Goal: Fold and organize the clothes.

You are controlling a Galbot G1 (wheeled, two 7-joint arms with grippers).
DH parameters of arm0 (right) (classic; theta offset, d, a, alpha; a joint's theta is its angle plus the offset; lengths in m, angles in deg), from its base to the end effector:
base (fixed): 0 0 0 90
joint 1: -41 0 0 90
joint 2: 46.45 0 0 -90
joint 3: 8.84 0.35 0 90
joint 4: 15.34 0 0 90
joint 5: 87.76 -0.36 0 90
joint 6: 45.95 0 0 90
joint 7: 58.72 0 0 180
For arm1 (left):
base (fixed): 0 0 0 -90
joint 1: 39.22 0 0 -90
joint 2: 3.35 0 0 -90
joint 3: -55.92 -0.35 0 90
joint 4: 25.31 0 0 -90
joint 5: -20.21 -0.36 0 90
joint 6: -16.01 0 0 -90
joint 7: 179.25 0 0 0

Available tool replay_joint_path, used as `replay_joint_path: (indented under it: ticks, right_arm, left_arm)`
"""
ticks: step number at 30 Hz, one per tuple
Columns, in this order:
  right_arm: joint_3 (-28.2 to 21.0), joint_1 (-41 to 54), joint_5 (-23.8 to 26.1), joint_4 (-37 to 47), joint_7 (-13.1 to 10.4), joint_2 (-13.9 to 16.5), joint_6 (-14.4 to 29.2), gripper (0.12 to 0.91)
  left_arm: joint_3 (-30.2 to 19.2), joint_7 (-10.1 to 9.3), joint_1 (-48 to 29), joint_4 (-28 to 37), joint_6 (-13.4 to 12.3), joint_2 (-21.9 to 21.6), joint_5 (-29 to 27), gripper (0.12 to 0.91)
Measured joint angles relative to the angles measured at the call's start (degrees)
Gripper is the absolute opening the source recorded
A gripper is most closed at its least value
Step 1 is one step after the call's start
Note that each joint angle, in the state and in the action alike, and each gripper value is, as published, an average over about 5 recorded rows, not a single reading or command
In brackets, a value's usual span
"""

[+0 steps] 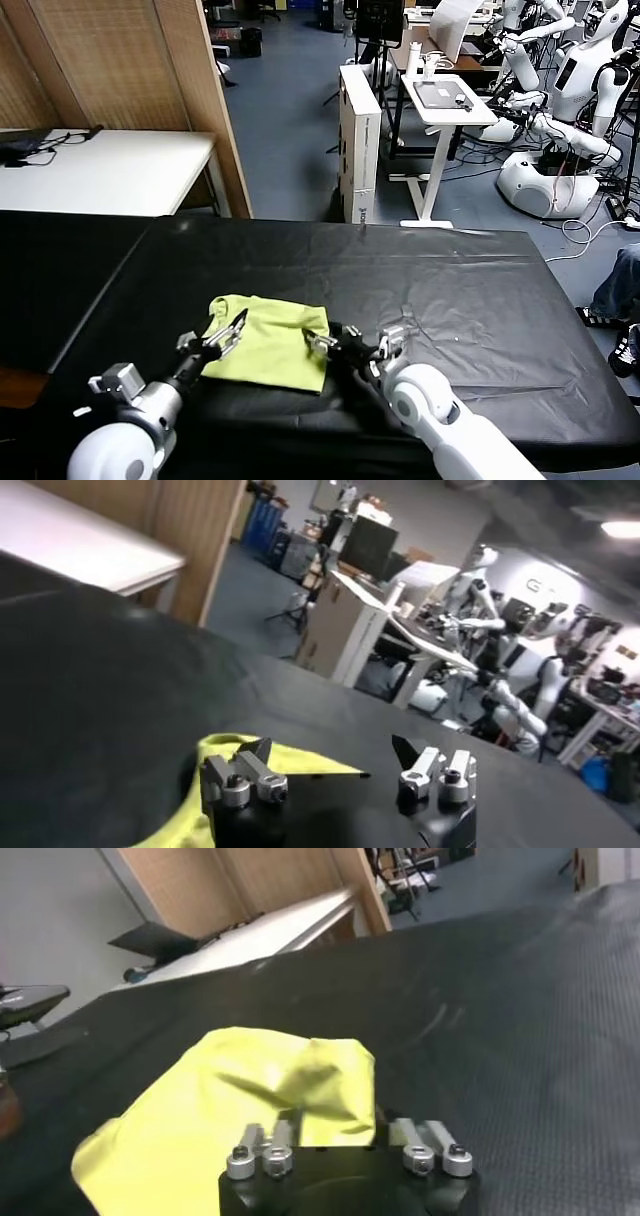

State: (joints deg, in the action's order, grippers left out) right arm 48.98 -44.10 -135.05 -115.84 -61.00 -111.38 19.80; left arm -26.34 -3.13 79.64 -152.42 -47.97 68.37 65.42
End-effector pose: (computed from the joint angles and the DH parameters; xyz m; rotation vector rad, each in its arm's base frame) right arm 0.3273 0.0503 -0.3107 0.8178 -2.4812 -0.3497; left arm 0.1941 0.0784 -0.2371 -0.2141 -2.7484 0.5608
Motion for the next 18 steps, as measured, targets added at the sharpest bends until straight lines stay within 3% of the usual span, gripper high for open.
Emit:
replay_joint_path:
  ticks: [3,6,11,15,18]
  right_arm:
    - [1.3,0.3,0.0,-0.1,-0.9,0.4,-0.8,0.183]
    - [3.2,0.9,-0.1,-0.1,-1.9,1.2,-2.4,0.155]
    - [6.7,1.3,0.1,-0.5,-2.7,3.7,-5.9,0.150]
    - [9.1,1.0,1.0,-1.0,-1.6,5.9,-7.4,0.163]
    - [10.3,0.5,1.4,-1.7,-0.7,7.2,-7.8,0.277]
  left_arm:
    - [0.8,0.02,0.4,0.0,-0.1,0.2,0.0,0.907]
    - [1.1,0.05,0.7,0.2,-0.2,0.7,-0.2,0.907]
    - [1.0,0.07,0.7,0.5,-0.4,1.6,-0.7,0.907]
    - [0.6,0.07,0.7,0.7,-0.8,1.9,-1.6,0.907]
    - [0.2,0.06,0.7,0.9,-1.5,1.8,-2.2,0.907]
